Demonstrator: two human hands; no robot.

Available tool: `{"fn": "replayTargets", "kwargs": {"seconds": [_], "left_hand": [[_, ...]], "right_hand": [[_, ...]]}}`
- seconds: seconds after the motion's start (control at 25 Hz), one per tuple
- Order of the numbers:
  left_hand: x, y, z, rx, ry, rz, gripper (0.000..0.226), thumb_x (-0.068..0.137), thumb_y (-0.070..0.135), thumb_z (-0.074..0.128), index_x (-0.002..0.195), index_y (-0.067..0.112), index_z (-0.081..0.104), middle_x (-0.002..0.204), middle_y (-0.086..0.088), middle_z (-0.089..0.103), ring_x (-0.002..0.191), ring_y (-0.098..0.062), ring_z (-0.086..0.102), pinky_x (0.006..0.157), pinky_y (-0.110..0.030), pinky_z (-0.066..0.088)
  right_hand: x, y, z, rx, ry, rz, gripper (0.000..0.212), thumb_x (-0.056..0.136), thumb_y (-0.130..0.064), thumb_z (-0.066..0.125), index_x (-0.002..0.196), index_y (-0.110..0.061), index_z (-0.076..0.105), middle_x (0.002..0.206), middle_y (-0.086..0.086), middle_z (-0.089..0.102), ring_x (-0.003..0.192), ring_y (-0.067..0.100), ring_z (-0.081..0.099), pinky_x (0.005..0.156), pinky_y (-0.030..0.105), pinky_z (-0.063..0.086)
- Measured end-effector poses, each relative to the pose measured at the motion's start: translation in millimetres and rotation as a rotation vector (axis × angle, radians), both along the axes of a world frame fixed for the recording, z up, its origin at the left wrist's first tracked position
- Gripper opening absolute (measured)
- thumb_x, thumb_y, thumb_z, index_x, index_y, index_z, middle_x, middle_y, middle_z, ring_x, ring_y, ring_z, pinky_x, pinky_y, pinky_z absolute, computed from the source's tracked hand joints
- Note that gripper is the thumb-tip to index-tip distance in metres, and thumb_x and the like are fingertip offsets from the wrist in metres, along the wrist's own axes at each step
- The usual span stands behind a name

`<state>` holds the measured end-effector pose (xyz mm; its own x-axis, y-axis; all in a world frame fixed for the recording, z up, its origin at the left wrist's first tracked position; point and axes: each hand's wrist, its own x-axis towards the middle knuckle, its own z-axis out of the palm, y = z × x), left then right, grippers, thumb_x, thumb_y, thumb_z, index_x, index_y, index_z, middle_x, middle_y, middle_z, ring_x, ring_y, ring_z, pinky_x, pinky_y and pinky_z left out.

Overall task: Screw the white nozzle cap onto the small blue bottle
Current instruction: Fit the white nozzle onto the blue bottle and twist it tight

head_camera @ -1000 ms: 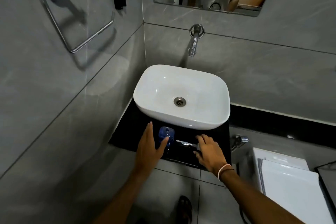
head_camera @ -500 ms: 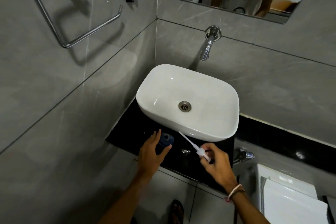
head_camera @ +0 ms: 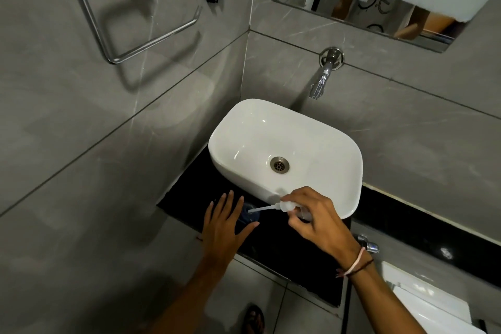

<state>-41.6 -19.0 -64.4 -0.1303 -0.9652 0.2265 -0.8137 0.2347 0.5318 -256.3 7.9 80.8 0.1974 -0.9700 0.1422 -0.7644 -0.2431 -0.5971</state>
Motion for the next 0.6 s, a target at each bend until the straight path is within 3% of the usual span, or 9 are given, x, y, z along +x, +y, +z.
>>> {"fn": "replayTargets", "kwargs": {"seconds": [0.24, 0.4, 0.6], "left_hand": [[-0.5, 1.7, -3.4, -0.114, -0.006, -0.011, 0.072, 0.082, 0.068, 0.052, 0.132, 0.016, 0.061, 0.135, -0.014, 0.062, 0.126, -0.032, 0.056, 0.103, -0.055, 0.046], [0.8, 2.0, -9.3, -0.082, -0.028, 0.005, 0.076, 0.082, 0.072, 0.049, 0.135, 0.019, 0.058, 0.137, -0.012, 0.061, 0.128, -0.030, 0.055, 0.105, -0.055, 0.044], [3.5, -2.3, -14.2, -0.058, -0.047, -0.014, 0.074, 0.083, 0.075, 0.049, 0.133, 0.022, 0.058, 0.139, -0.010, 0.059, 0.131, -0.029, 0.052, 0.108, -0.054, 0.041]], "right_hand": [[20.0, -27.9, 14.1, 0.093, 0.273, 0.195, 0.025, 0.096, -0.013, 0.060, 0.117, -0.021, 0.069, 0.116, 0.001, 0.062, 0.099, 0.022, 0.067, 0.087, 0.036, 0.056], [51.7, -53.4, 10.7, 0.158, 0.344, 0.262, 0.045, 0.095, -0.004, 0.060, 0.139, -0.017, 0.055, 0.120, 0.009, 0.070, 0.107, 0.029, 0.068, 0.089, 0.044, 0.059], [72.0, -65.0, -7.9, 0.171, 0.385, 0.258, 0.023, 0.085, -0.003, 0.065, 0.104, -0.015, 0.064, 0.103, 0.006, 0.075, 0.092, 0.029, 0.069, 0.071, 0.036, 0.053]]}}
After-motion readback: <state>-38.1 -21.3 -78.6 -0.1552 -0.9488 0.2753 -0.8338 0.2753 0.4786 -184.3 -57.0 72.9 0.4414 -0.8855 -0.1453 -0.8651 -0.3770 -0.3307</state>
